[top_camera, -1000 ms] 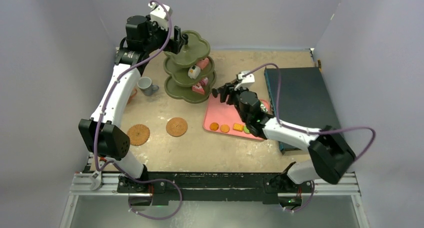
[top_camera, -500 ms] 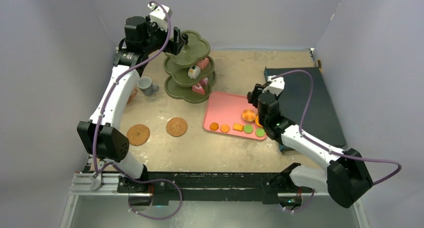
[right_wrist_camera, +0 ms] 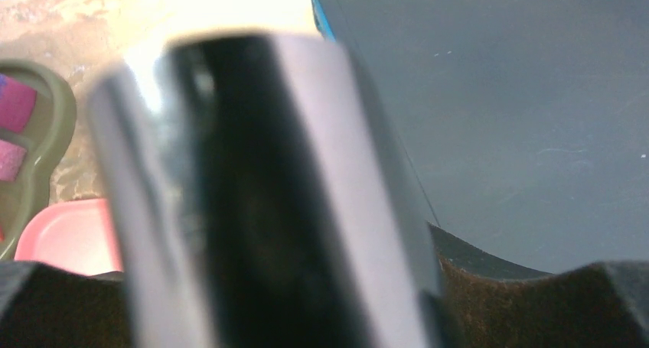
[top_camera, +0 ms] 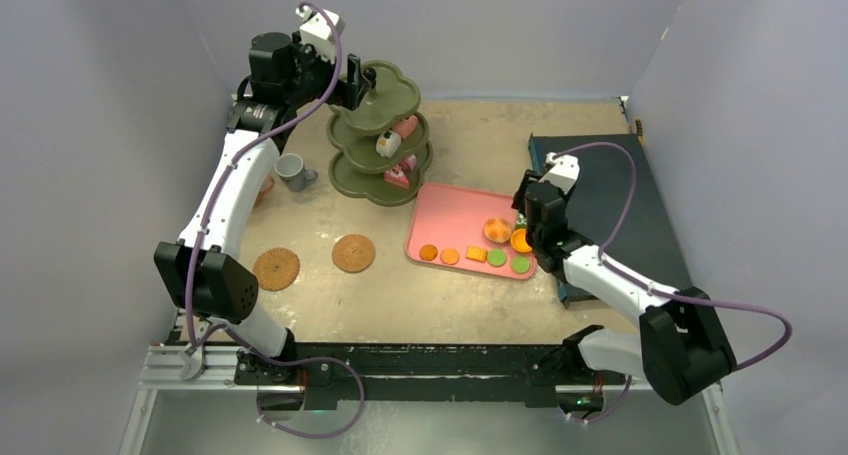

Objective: Serve the afternoon tea

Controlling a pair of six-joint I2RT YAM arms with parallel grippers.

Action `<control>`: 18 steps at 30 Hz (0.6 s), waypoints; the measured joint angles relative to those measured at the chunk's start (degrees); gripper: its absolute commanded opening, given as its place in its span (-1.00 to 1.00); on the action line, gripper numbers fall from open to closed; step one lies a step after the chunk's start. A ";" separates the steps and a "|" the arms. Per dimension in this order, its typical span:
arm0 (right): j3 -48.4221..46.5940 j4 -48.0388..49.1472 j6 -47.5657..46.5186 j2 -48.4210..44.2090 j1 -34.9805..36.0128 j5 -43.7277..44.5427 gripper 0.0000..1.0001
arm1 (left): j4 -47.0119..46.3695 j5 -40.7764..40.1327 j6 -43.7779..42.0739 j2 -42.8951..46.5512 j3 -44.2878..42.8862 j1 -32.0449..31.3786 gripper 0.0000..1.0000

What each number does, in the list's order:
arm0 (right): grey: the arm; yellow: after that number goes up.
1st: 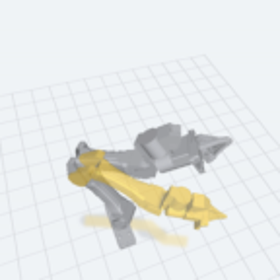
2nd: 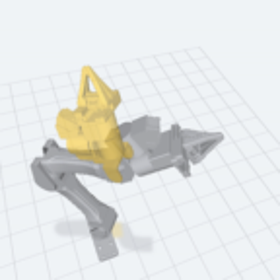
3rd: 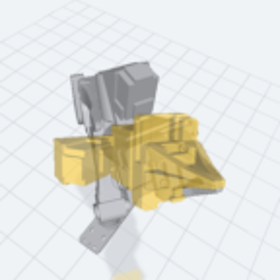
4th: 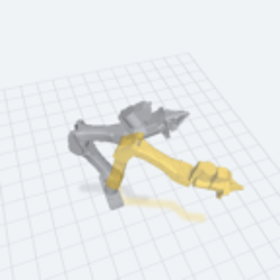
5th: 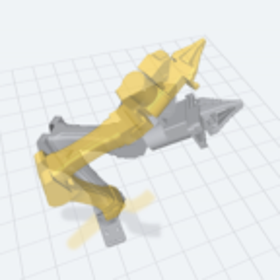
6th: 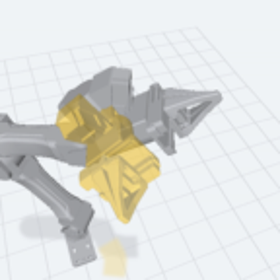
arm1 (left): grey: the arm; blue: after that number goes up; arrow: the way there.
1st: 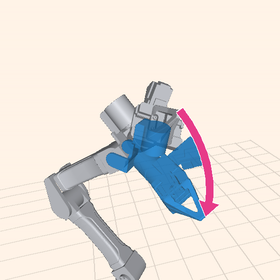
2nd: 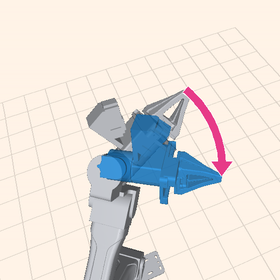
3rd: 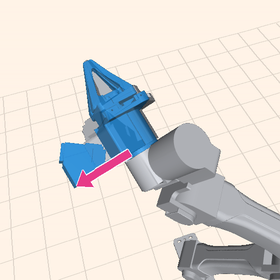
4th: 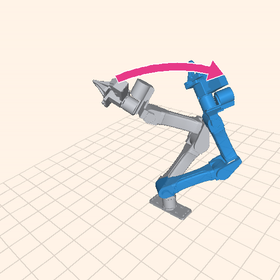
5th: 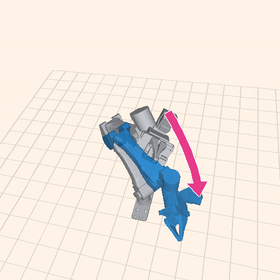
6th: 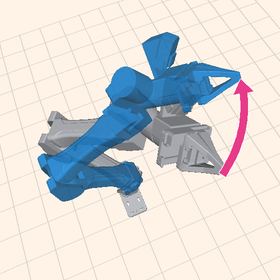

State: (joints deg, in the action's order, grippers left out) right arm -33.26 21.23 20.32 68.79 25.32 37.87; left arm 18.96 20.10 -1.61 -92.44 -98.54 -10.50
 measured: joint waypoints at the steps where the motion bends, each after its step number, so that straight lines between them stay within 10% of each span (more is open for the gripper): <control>1: 0.02 0.04 0.02 0.48 0.00 -0.26 0.15 | 0.00 0.09 0.00 0.00 0.00 0.00 0.70; 18: 0.83 1.92 0.20 4.07 0.00 -2.89 -0.40 | 0.00 0.35 0.02 0.00 0.00 0.00 0.68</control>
State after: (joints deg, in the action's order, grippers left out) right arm -32.42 23.16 20.51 72.86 25.32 34.98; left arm 18.96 20.45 -1.58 -92.44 -98.54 -10.50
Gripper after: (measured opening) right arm 0.458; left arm 0.844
